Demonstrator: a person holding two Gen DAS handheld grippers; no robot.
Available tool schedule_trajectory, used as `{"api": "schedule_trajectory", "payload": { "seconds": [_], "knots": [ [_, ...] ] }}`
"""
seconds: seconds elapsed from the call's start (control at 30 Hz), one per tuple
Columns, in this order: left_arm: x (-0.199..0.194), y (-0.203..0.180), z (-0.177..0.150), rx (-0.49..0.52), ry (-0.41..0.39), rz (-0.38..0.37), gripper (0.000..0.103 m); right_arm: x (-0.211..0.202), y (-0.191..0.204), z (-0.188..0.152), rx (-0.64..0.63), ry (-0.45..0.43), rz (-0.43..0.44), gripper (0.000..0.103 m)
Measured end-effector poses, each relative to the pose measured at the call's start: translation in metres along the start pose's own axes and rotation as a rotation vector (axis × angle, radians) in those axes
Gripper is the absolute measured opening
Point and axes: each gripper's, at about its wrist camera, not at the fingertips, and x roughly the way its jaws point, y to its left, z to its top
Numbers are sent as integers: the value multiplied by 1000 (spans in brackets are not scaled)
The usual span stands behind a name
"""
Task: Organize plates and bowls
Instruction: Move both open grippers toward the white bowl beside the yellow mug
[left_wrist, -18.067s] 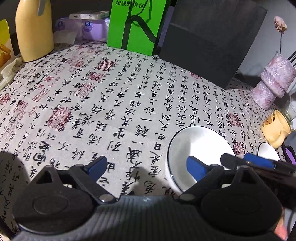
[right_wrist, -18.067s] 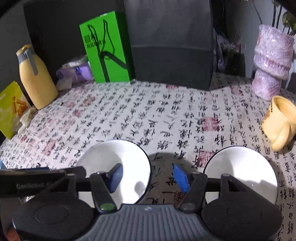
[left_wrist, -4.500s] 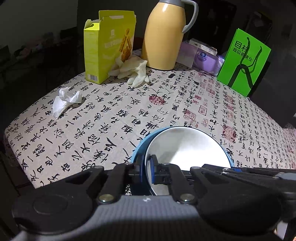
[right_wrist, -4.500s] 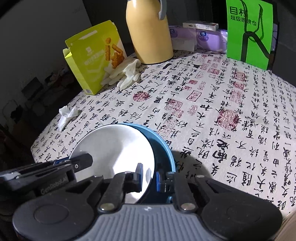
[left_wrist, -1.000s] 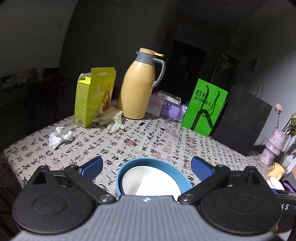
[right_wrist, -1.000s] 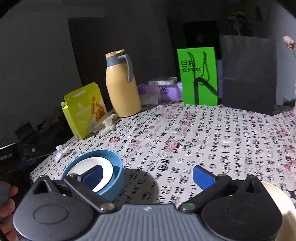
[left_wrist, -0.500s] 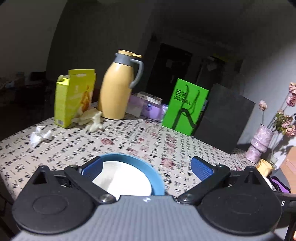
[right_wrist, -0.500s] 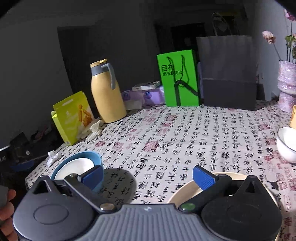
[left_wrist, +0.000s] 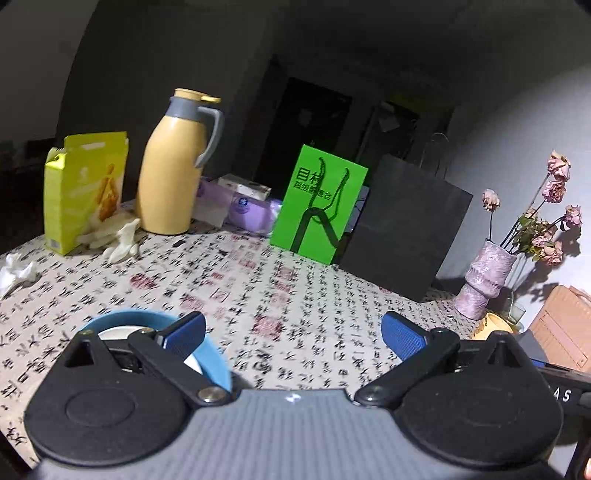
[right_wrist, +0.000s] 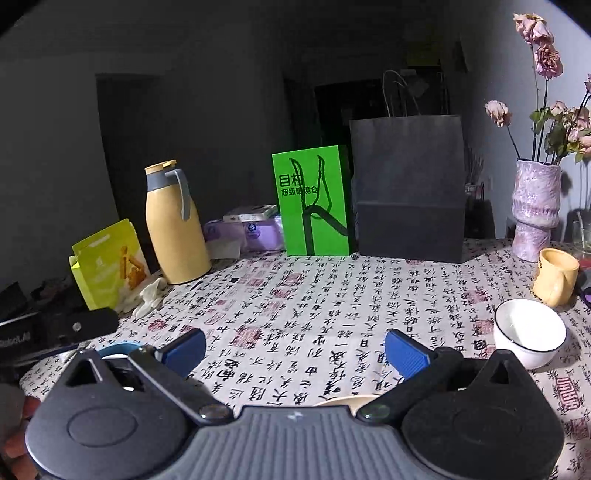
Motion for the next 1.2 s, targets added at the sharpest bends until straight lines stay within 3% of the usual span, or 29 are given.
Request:
{"api": "schedule_trajectory", "payload": {
  "seconds": [0.57,0.87,1.2],
  "knots": [
    [32,-59,-1,35,53,4,103,-3,-65,8,53,-14,-66,103],
    [49,-92,-11,106,66,11,103,5,-94,6,99,-1,-64,103],
    [70,-121,-17,117,88,-32,103,7,-136,9,122,16,-122,103]
  ]
}}
